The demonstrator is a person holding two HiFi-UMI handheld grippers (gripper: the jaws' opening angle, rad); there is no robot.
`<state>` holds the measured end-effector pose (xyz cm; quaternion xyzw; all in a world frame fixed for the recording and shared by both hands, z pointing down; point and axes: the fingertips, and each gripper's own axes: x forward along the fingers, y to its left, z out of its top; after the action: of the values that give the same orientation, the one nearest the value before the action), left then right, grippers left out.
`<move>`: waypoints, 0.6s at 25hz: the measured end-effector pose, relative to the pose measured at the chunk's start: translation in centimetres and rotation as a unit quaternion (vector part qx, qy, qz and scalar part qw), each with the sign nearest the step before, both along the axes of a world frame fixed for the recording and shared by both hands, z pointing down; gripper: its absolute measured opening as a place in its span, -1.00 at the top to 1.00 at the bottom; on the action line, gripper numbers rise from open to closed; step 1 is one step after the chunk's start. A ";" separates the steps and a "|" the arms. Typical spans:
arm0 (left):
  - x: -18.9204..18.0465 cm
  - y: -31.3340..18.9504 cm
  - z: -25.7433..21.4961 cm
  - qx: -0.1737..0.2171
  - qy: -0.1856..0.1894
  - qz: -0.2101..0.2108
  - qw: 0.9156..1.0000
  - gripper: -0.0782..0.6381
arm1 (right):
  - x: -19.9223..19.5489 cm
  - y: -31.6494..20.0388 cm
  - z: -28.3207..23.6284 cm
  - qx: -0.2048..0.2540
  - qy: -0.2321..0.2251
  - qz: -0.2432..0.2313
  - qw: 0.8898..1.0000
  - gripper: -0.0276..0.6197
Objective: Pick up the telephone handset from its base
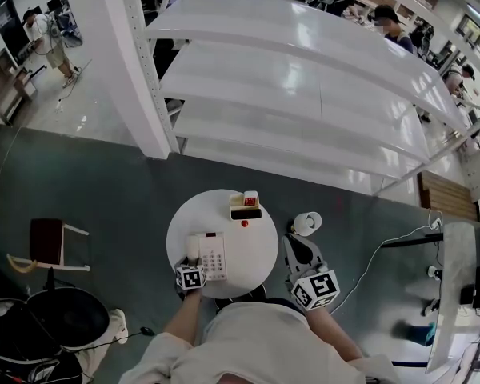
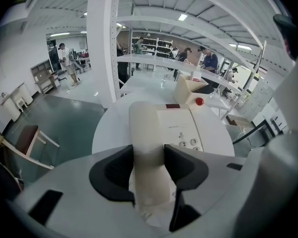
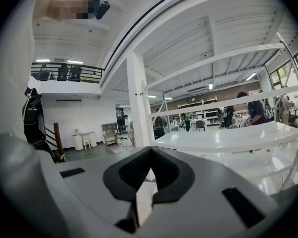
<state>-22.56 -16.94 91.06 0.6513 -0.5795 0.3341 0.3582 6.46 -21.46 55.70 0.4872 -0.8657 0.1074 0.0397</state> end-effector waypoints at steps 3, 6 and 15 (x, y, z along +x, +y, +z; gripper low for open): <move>0.0 0.0 -0.1 0.002 0.001 0.000 1.000 0.22 | 0.0 0.0 0.0 0.002 0.000 -0.001 1.000 0.89; -0.2 0.0 0.1 0.004 0.001 -0.001 1.000 0.22 | 0.0 0.2 0.1 0.002 -0.002 -0.001 1.000 0.89; 0.0 1.1 0.1 0.006 0.003 -0.010 1.000 0.23 | 0.5 1.0 0.3 0.004 -0.003 -0.004 1.000 0.89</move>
<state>-22.56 -15.81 91.11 0.6489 -0.5868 0.3249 0.3591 6.97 -20.44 56.03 0.4838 -0.8680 0.1056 0.0355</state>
